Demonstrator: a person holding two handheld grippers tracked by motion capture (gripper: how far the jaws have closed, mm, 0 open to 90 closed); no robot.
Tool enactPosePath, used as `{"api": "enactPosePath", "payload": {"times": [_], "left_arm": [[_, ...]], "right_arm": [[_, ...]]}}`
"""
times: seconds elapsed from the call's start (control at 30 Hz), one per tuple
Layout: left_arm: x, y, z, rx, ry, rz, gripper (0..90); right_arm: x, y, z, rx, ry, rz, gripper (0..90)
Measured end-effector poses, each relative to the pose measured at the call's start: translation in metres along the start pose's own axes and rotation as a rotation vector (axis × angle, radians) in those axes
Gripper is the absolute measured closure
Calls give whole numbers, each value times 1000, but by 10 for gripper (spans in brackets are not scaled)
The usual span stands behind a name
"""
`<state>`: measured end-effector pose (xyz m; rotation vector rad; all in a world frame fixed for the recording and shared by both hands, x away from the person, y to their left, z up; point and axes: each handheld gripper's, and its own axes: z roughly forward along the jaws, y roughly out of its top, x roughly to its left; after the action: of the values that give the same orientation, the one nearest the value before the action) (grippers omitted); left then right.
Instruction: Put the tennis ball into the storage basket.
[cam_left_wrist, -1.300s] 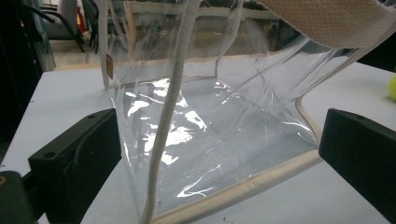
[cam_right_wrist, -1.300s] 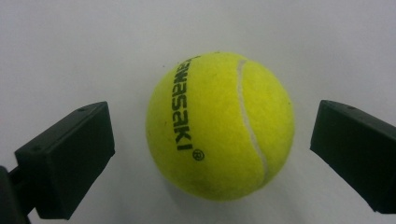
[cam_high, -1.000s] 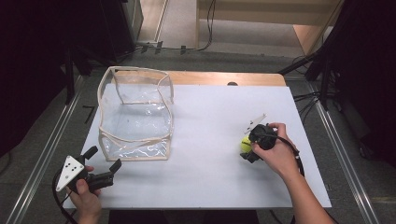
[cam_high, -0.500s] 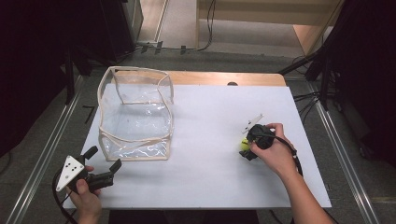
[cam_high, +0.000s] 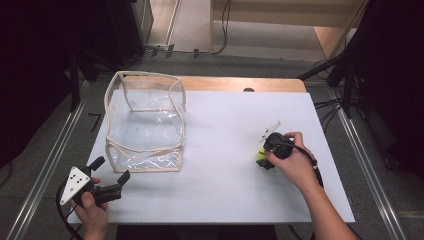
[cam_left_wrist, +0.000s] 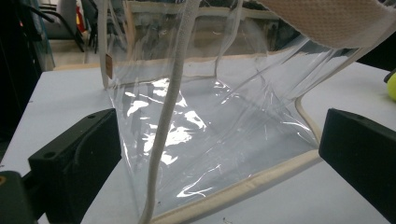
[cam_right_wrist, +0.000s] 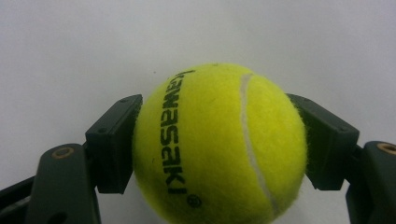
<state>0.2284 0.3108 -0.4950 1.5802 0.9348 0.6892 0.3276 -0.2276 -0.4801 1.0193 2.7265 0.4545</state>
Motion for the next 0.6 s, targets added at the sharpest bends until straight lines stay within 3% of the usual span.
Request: {"api": "enactPosePath", "payload": {"times": [0.6], "left_arm": [[0,0,0,0,0,-5,0]], "right_arm": [[4,11,-4,3,6,-24,226]]}}
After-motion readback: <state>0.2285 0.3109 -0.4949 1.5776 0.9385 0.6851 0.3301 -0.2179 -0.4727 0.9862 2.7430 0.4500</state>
